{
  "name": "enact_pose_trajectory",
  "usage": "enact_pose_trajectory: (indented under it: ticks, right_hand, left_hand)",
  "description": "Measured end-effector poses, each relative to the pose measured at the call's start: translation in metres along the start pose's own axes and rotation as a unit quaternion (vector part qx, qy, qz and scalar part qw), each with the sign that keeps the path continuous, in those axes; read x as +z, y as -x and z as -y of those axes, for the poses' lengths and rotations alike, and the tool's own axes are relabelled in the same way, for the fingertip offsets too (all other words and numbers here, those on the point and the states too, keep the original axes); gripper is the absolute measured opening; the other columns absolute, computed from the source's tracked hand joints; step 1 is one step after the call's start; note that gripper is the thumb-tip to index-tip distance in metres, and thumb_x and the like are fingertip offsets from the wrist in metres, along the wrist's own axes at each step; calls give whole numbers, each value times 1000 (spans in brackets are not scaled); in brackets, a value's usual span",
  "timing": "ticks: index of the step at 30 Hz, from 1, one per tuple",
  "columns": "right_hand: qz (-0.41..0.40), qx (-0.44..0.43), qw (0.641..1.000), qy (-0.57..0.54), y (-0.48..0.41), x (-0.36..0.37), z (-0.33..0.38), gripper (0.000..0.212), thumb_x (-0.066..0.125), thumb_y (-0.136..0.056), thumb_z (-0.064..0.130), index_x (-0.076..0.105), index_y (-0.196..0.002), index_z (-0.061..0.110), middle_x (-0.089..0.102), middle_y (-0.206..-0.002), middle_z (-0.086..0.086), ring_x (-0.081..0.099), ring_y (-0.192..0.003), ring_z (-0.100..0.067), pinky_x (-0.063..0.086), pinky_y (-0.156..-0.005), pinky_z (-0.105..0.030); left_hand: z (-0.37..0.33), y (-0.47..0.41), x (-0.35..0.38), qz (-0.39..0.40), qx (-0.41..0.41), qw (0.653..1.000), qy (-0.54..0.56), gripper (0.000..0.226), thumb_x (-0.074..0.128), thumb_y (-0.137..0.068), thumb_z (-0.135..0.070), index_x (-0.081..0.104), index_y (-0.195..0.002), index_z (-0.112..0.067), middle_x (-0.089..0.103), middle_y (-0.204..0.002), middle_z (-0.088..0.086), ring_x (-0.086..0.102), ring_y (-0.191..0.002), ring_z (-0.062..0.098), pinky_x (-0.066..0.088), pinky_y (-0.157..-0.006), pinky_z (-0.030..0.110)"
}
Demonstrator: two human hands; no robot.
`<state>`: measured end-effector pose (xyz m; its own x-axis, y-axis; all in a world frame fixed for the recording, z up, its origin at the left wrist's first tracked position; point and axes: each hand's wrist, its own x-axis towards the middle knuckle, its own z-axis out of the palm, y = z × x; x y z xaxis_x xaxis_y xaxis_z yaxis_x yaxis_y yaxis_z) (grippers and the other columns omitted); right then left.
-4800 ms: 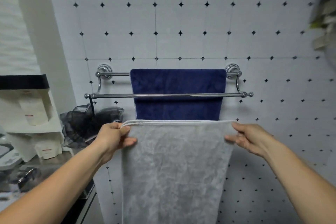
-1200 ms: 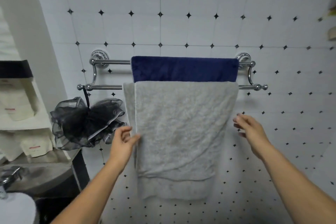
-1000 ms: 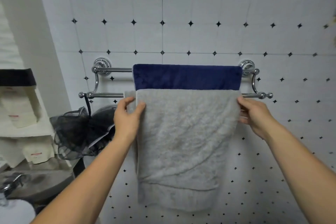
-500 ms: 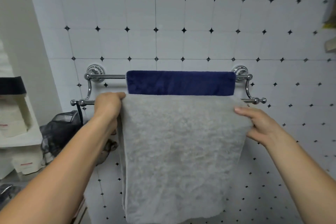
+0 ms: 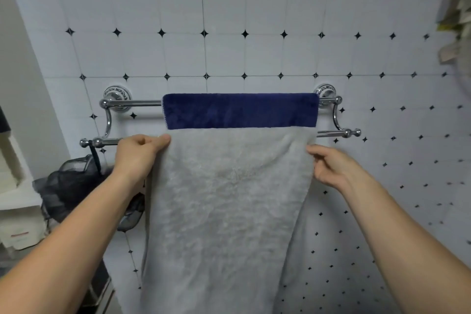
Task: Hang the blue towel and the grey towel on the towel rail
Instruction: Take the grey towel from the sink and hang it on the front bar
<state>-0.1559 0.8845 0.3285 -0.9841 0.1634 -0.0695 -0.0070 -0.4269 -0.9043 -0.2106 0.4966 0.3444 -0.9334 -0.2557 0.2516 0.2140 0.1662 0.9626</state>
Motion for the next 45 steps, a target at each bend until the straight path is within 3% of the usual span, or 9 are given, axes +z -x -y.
enact_pose_trajectory:
  ticks: [9,13,18,21,27,32,37,40,45]
  right_hand:
    - [-49,-61,996,52,11,-26,51,17,51,-98,5,65,-90,10,77,-71,-1,74,-64,-12,60,-51,-31]
    - [-35,-48,994,87,14,-36,40,14,52,-97,8,65,-96,14,78,-78,2,74,-70,-10,61,-55,-32]
    - [-12,-20,995,101,14,-35,28,15,59,-92,15,70,-103,17,78,-93,1,75,-82,-13,62,-64,-35]
    - [-8,-31,991,129,11,-23,29,15,60,-88,11,72,-98,14,76,-97,-4,73,-87,-19,61,-76,-39]
    - [9,-47,990,131,18,-33,34,23,56,-90,0,65,-112,-1,78,-92,-8,75,-80,-19,60,-61,-31]
    - [-9,-50,994,96,17,-36,49,22,58,-90,11,69,-107,2,76,-93,-11,76,-75,-21,60,-57,-32]
    - [-39,27,998,31,9,-29,36,42,52,-92,46,74,-105,13,77,-99,-9,73,-89,-27,54,-81,-43]
    - [-59,51,997,24,4,-17,31,31,44,-95,23,67,-108,6,77,-88,-11,75,-75,-27,58,-75,-42]
    - [-19,53,996,69,9,-9,35,21,48,-95,4,67,-103,6,77,-85,-9,75,-74,-21,62,-63,-37]
  left_hand:
    - [8,18,4,55,-6,998,-14,23,68,-82,-26,60,-62,-16,66,-66,2,59,-63,20,47,-62,31]
    - [33,41,2,113,-33,993,11,31,62,-91,-19,55,-61,-19,68,-58,-5,63,-53,10,47,-45,18]
    - [15,41,7,123,-13,992,28,16,69,-85,-31,69,-71,-23,74,-75,-9,67,-72,9,49,-60,21]
    - [-9,34,22,88,20,996,9,15,75,-81,-35,72,-76,-21,71,-67,-13,64,-59,-2,46,-51,11]
    - [-24,23,36,-3,-24,997,-76,29,61,-89,-22,67,-93,6,71,-98,18,67,-94,34,56,-86,46]
    - [-40,17,33,-50,55,978,-193,39,48,-98,-30,59,-82,4,67,-96,28,62,-95,43,41,-70,36]
    - [-25,16,37,-39,55,982,-176,39,45,-98,-29,36,-63,-14,49,-65,18,42,-58,25,31,-55,33]
    - [-22,11,34,-39,76,974,-208,43,46,-98,-29,36,-59,-14,44,-57,2,39,-52,19,28,-49,31]
    - [-26,-2,25,-39,117,947,-298,43,48,-98,-30,46,-61,-8,51,-60,9,50,-64,32,35,-61,35]
